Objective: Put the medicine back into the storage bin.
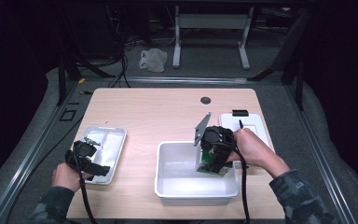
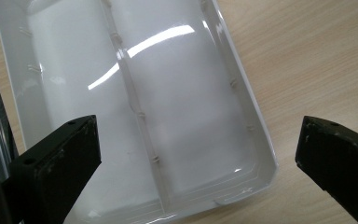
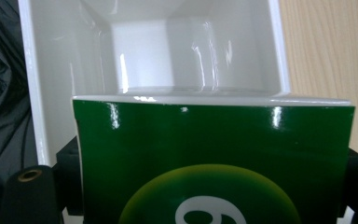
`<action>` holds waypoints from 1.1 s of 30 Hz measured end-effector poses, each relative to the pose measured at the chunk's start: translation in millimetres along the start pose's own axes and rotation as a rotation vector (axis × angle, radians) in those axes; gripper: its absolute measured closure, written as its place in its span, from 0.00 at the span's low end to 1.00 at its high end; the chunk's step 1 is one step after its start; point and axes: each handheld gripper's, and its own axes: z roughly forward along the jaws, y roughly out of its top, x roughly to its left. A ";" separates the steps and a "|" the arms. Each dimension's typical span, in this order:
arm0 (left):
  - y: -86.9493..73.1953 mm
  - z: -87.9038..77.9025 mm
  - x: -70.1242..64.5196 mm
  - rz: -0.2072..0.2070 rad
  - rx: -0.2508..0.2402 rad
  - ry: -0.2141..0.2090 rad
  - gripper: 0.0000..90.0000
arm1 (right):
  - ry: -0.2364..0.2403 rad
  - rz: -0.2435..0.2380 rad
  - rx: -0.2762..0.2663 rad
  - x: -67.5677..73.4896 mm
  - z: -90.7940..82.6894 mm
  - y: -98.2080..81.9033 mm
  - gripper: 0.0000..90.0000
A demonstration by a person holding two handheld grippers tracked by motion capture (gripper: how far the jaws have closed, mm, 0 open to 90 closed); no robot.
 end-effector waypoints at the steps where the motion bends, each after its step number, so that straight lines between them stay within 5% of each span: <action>1: 0.0 0.0 -0.5 -0.002 -0.002 0.003 0.00 | 0.007 0.003 0.008 0.0 1.6 -0.1 0.18; 11: 0.3 0.3 -0.9 0.004 -0.001 -0.001 0.00 | 0.033 -0.029 0.078 -0.2 30.3 -4.2 0.18; 33: 1.1 1.7 -1.7 0.016 0.007 -0.001 0.00 | 0.056 -0.059 0.118 -7.1 64.8 -22.3 0.18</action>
